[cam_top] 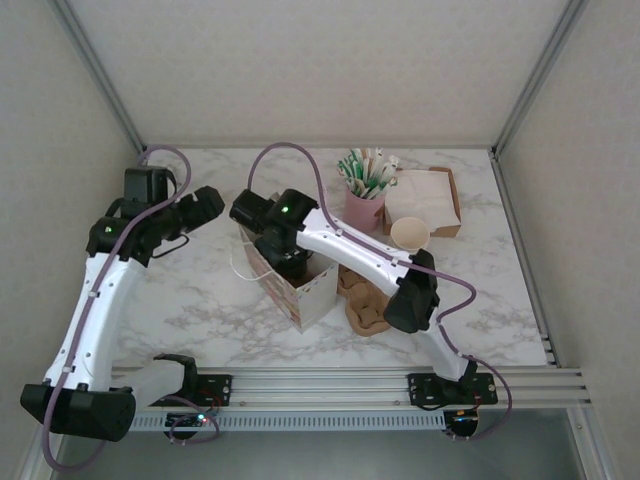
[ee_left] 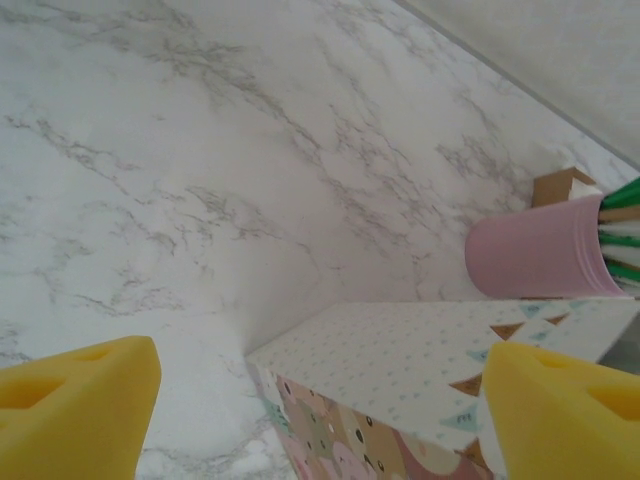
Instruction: Pack the takeout coffee
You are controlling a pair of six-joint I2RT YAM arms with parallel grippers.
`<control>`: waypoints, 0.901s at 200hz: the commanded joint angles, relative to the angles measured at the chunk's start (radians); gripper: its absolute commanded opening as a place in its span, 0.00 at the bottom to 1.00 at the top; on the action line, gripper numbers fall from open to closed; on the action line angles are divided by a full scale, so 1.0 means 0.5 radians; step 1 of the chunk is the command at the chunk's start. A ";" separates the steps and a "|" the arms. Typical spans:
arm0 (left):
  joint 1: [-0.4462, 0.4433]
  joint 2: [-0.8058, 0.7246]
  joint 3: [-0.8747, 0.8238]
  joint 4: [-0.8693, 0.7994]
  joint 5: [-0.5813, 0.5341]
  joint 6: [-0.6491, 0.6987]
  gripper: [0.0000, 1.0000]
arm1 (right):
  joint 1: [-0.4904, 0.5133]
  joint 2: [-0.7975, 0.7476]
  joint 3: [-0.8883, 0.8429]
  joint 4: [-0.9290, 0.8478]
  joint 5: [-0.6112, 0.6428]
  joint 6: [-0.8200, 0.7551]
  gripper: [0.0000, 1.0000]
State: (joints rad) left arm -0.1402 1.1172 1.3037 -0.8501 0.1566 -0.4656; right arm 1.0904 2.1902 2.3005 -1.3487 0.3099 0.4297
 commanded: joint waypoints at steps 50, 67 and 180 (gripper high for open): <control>0.016 -0.013 0.055 -0.100 0.209 0.091 0.80 | -0.036 0.084 -0.040 0.016 -0.067 -0.002 0.57; 0.015 -0.007 0.050 -0.098 0.183 0.076 0.79 | -0.038 0.074 -0.027 0.025 -0.040 -0.007 0.58; 0.015 0.005 0.035 -0.091 0.205 0.048 0.75 | -0.023 0.061 0.056 0.042 0.209 -0.063 0.57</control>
State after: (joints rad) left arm -0.1398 1.1198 1.3087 -0.8764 0.2359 -0.4408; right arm 1.0779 2.2097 2.3096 -1.3235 0.3492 0.4137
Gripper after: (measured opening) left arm 0.756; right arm 0.658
